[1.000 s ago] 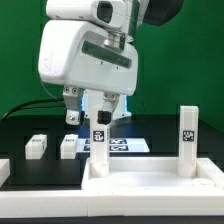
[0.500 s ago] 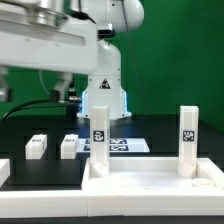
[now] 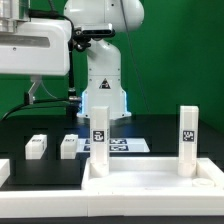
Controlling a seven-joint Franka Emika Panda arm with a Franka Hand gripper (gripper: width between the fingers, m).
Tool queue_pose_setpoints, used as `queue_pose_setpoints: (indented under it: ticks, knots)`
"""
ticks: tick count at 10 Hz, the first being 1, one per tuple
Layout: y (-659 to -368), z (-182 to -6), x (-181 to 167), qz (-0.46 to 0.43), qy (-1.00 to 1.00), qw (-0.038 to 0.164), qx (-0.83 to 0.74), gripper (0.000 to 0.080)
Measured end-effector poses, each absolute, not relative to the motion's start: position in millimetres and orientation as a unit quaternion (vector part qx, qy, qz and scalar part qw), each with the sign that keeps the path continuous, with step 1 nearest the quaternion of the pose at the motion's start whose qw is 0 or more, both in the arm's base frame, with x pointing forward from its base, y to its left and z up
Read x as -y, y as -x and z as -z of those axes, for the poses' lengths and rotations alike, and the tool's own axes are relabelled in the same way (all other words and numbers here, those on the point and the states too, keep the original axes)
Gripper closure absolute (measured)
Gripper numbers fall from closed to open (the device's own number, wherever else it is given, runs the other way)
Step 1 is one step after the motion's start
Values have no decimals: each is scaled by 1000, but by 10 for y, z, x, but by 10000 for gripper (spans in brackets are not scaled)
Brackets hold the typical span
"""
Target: Assemble desk
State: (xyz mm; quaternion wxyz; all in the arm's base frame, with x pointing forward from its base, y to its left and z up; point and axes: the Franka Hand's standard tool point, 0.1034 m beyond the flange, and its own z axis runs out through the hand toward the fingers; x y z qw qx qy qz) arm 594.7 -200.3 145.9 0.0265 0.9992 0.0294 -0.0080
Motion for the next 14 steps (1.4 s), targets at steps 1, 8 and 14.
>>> queue_pose_setpoints:
  ticks: [1, 8, 14]
  knots:
    - [-5948, -1455, 1997, 8, -1000, 26, -9, 150]
    - [-5394, -1042, 1726, 53, -980, -81, 175, 150]
    - [-4829, -887, 1591, 240, -940, -154, 186, 150]
